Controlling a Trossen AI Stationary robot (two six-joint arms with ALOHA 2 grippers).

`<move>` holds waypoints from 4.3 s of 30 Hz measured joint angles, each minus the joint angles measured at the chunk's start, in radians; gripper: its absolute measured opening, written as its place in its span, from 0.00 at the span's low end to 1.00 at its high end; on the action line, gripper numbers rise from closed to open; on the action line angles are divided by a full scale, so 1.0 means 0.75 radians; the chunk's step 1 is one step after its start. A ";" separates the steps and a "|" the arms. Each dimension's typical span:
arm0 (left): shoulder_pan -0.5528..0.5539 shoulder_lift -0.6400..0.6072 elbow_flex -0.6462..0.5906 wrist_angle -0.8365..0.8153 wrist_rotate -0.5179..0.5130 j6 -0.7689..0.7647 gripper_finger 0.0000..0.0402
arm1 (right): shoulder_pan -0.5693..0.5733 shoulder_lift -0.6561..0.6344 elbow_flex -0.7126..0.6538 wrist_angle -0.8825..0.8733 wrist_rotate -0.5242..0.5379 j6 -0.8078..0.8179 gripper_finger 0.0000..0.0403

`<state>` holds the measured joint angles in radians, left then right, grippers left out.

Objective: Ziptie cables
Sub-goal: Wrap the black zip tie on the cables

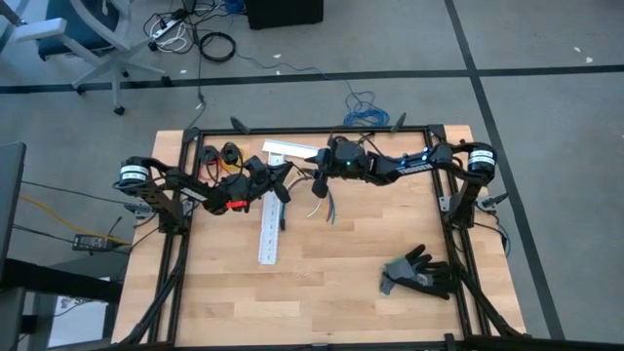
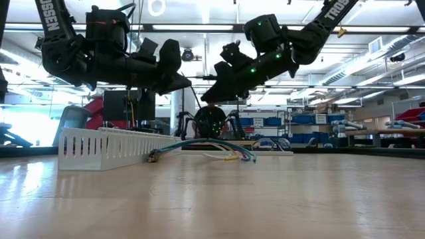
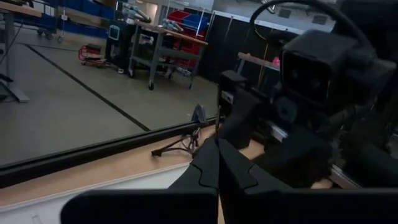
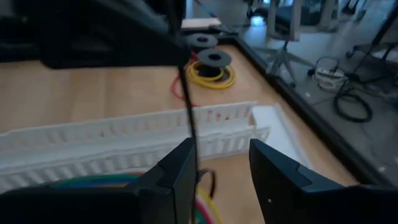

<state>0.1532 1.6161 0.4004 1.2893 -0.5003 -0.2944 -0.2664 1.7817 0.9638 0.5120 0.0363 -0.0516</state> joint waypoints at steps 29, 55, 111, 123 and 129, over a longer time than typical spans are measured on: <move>0.000 -0.001 0.045 -0.110 -0.050 0.002 0.00 | 0.022 0.106 0.000 0.049 -0.001 0.008 0.28; 0.000 -0.001 0.045 -0.103 -0.050 -0.039 0.00 | 0.010 0.105 0.000 0.038 -0.013 -0.053 0.01; -0.013 -0.001 0.172 -0.233 -0.041 -0.007 0.00 | 0.020 0.108 0.001 -0.014 0.039 -0.033 0.20; -0.014 0.000 0.172 -0.219 -0.041 -0.007 0.00 | 0.019 0.108 0.001 -0.044 0.047 -0.063 0.03; -0.014 0.001 0.171 -0.178 -0.041 -0.007 0.00 | 0.021 0.108 0.001 -0.066 0.029 -0.063 0.01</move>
<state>0.1429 1.6165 0.5289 1.1560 -0.5309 -0.2998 -0.2508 1.8629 0.9646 0.4621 0.0579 -0.0990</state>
